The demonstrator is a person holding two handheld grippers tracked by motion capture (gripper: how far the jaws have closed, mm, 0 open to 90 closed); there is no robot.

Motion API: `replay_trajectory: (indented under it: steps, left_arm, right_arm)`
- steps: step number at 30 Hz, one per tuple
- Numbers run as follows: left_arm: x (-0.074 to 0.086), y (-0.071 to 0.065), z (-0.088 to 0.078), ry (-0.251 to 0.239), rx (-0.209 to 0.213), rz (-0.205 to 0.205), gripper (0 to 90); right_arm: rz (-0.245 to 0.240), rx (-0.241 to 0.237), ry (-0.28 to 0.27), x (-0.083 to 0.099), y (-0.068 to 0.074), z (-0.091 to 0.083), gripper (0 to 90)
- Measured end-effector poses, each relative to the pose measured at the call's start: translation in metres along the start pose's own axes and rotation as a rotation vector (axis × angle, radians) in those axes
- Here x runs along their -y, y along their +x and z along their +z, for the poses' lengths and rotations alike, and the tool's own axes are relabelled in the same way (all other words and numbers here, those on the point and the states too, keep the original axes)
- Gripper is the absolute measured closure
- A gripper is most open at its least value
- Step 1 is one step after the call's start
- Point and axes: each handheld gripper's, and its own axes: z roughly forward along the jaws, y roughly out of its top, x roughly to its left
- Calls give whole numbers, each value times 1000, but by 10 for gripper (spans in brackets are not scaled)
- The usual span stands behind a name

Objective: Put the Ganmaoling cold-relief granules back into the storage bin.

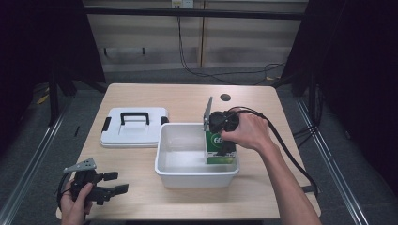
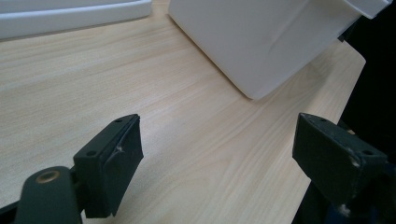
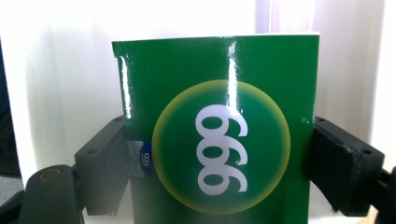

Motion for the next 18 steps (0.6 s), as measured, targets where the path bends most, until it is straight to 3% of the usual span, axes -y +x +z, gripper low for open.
replay_trajectory:
  steps: [12, 18]
  left_arm:
    - [0, 0, -1, -6, 1, 0, 160]
    - [0, 0, -1, -4, -1, 0, 160]
  right_arm:
    - [-13, -17, 43, -2, -4, 22, 156]
    - [27, -32, 30, 2, -9, 34, 155]
